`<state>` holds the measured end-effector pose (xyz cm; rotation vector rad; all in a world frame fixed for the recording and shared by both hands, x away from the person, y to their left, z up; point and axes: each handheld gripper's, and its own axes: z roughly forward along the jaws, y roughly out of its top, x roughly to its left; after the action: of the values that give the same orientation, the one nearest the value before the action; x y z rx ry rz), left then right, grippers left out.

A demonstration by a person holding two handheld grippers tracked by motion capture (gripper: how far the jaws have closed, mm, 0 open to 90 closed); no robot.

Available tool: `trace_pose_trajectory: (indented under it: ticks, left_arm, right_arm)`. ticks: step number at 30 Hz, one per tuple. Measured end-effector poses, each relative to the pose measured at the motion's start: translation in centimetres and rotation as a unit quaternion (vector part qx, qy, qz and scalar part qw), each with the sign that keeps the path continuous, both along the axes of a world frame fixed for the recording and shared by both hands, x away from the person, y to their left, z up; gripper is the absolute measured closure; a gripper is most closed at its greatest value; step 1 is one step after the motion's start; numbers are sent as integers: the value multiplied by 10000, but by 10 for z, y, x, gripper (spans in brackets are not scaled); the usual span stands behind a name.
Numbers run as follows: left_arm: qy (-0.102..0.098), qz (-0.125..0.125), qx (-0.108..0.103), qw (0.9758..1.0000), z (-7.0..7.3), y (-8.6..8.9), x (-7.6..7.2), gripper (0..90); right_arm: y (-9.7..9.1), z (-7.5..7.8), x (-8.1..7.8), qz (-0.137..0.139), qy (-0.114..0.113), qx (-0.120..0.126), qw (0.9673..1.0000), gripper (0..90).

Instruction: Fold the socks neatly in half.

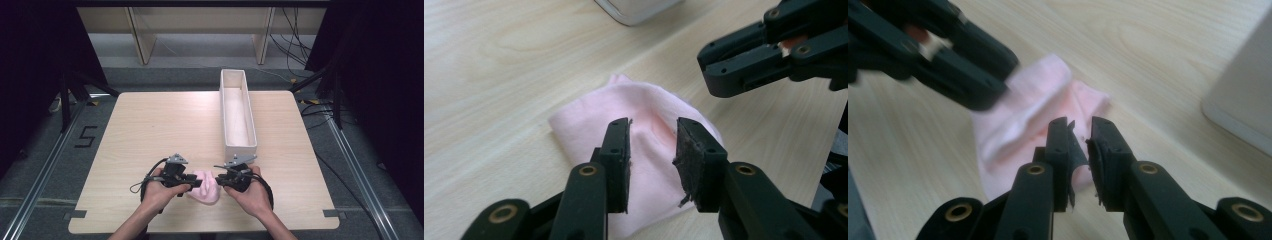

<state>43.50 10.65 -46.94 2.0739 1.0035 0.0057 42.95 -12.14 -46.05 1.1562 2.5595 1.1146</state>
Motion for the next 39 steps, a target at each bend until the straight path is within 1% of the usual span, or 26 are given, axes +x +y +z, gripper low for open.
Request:
trace_pose_trajectory:
  ticks: [1, 2, 3, 4, 5, 6, 8, 10, 12, 13, 14, 17, 19, 21, 22, 24, 26, 27, 28, 29, 30, 32, 33, 35, 38, 39]
  left_arm:
    - [20, -29, 6, 10000, -2, -2, 0, 673]
    - [30, -71, 19, 10000, -4, -4, -1, 678]
    - [64, -125, 43, 9999, -6, -6, -1, 682]
    - [71, -122, 45, 9999, -7, -8, -2, 684]
    - [63, -149, 55, 9999, -8, -10, -3, 685]
    - [88, -183, 71, 9998, -9, -12, -3, 685]
    - [108, -168, 54, 9998, -11, -16, -5, 685]
    - [101, -318, 187, 9993, -12, -16, -4, 685]
    - [112, -261, 113, 9995, -14, -18, -6, 684]
    - [108, -337, 175, 9992, -14, -17, -6, 683]
    - [122, -341, 155, 9992, -15, -17, -7, 682]
    - [129, -344, 71, 9993, -12, -14, -8, 672]
    - [47, -277, -11, 9996, -8, -11, -7, 668]
    - [-41, -198, -87, 9998, -4, -9, -4, 671]
    - [-109, -115, -98, 9998, -3, -9, -4, 677]
    - [-75, -197, -42, 9998, -4, -11, -3, 687]
    - [-9, -286, 12, 9996, -7, -16, -4, 692]
    - [26, -348, 54, 9994, -9, -19, -5, 694]
    - [43, -396, 56, 9992, -12, -20, -6, 695]
    - [52, -385, 57, 9992, -13, -22, -7, 695]
    - [80, -393, 60, 9992, -14, -22, -8, 695]
    - [89, -380, 33, 9992, -17, -23, -8, 697]
    - [70, -361, 38, 9993, -17, -24, -9, 698]
    - [92, -402, 65, 9991, -18, -25, -10, 699]
    - [100, -483, 100, 9987, -18, -25, -11, 697]
    - [95, -449, 71, 9989, -18, -25, -12, 694]
  right_arm:
    - [3, 2, -1, 22, 8, 33, 10000, 785]
    - [6, 3, 0, 131, -103, 56, 9998, 783]
    - [10, 3, -2, 98, -57, 204, 9997, 782]
    - [11, 6, -2, 159, -57, 86, 9998, 781]
    - [15, 5, -2, 182, -157, 188, 9995, 781]
    - [16, 7, -3, 216, -58, 136, 9997, 781]
    - [19, 5, -3, 225, -112, 177, 9995, 781]
    - [20, 3, -3, 255, -116, 77, 9996, 788]
    - [20, -1, -2, 238, -52, 26, 9997, 807]
    - [19, -5, -1, 218, -90, -90, 9997, 821]
    - [18, -8, 0, 254, 37, -187, 9995, 835]
    - [15, -18, 1, 237, 71, -360, 9990, 866]
    - [14, -20, 0, 130, 197, -395, 9989, 874]
    - [14, -22, 0, 95, 175, -443, 9988, 874]
    - [13, -21, 0, 92, 185, -435, 9988, 871]
    - [12, -14, -1, 78, 94, -332, 9994, 865]
    - [11, -4, -2, -106, 29, -149, 9998, 859]
    - [10, 2, -2, -167, 9, -168, 9997, 856]
    - [10, 2, 0, -37, -261, 0, 9997, 855]
    - [9, 7, 1, 55, -262, -14, 9996, 853]
    - [11, 8, 0, -31, -91, 105, 9999, 851]
    - [13, 7, 0, 54, -6, 22, 10000, 850]
    - [14, 3, 2, 201, -135, 1, 9997, 850]
    - [18, -3, 1, 138, -20, 61, 9999, 851]
    - [20, -10, 4, 275, -9, -116, 9996, 855]
    - [21, -13, 5, 245, -3, -60, 9997, 857]
